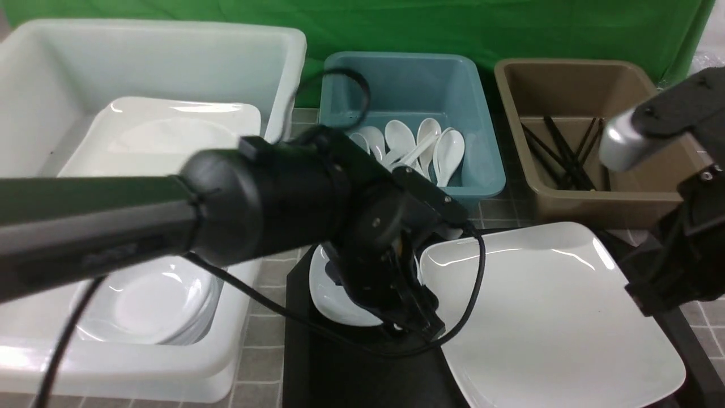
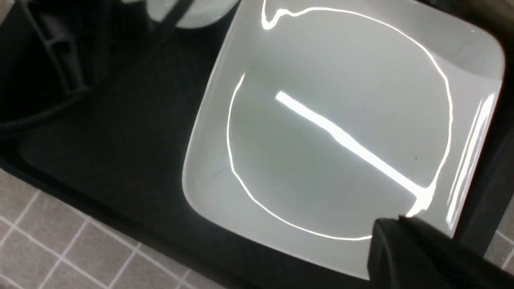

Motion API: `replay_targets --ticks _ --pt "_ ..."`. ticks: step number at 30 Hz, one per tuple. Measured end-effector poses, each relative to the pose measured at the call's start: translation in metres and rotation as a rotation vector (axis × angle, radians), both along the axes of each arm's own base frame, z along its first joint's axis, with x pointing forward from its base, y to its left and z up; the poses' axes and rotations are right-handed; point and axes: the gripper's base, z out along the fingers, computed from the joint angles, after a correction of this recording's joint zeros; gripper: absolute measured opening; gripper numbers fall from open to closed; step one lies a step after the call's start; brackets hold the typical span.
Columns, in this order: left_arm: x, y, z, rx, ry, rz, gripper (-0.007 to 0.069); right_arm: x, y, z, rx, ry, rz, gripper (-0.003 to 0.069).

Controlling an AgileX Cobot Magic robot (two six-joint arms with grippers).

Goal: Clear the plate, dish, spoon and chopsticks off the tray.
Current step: Use the left arm to grab a small plate from the dinner plate

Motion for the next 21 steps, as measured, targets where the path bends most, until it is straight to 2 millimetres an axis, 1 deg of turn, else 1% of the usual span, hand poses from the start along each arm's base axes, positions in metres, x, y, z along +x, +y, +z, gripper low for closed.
replay_targets --ticks 1,2,5,7,10,11,13,15,16,17,18,19,20,21 --pt "0.002 -0.002 -0.008 0.005 0.003 -0.003 0.0543 -0.004 -0.003 0.004 0.015 -0.019 -0.005 0.0020" --pt "0.003 -0.003 -0.013 0.010 0.006 -0.004 0.0553 -0.007 -0.004 0.007 0.028 -0.037 -0.008 0.0020" --pt "0.007 -0.005 -0.024 0.028 0.000 -0.014 0.0562 -0.012 -0.007 0.014 0.052 -0.072 -0.011 0.0020" --pt "0.009 -0.005 -0.031 0.049 -0.006 -0.016 0.0559 -0.016 -0.009 0.018 0.064 -0.093 -0.011 0.0020" --pt "0.011 -0.005 -0.040 0.073 -0.005 -0.010 0.0514 -0.018 -0.011 0.020 0.072 -0.103 -0.013 0.0020" --pt "0.011 -0.005 -0.040 0.075 -0.007 -0.010 0.0484 -0.018 -0.011 0.020 0.075 -0.101 -0.018 0.0020" --pt "0.011 -0.005 -0.041 0.072 -0.005 -0.002 0.0397 -0.018 -0.011 0.020 0.075 -0.102 -0.018 0.0020" --pt "0.012 -0.005 -0.039 0.067 -0.012 0.002 0.0276 -0.018 -0.011 0.020 0.080 -0.100 -0.025 0.0020" --pt "0.012 -0.006 -0.037 0.061 -0.022 -0.001 0.0239 -0.018 -0.011 0.020 0.080 -0.100 -0.025 0.0020" --pt "0.013 -0.007 -0.032 0.050 -0.042 -0.008 0.0171 -0.018 -0.011 0.020 0.080 -0.100 -0.025 0.0020" --pt "0.013 -0.007 -0.028 0.044 -0.050 -0.010 0.0153 -0.018 -0.011 0.020 0.081 -0.100 -0.025 0.0020" --pt "0.013 -0.007 -0.021 0.032 -0.065 -0.011 0.0113 -0.018 -0.011 0.020 0.082 -0.102 -0.025 0.0020" --pt "0.012 -0.005 -0.009 0.016 -0.082 -0.009 0.0069 -0.018 -0.010 0.021 0.090 -0.106 -0.024 0.0020" --pt "0.011 -0.004 -0.003 0.007 -0.089 -0.005 0.0055 -0.018 -0.009 0.021 0.100 -0.108 -0.023 0.0020"
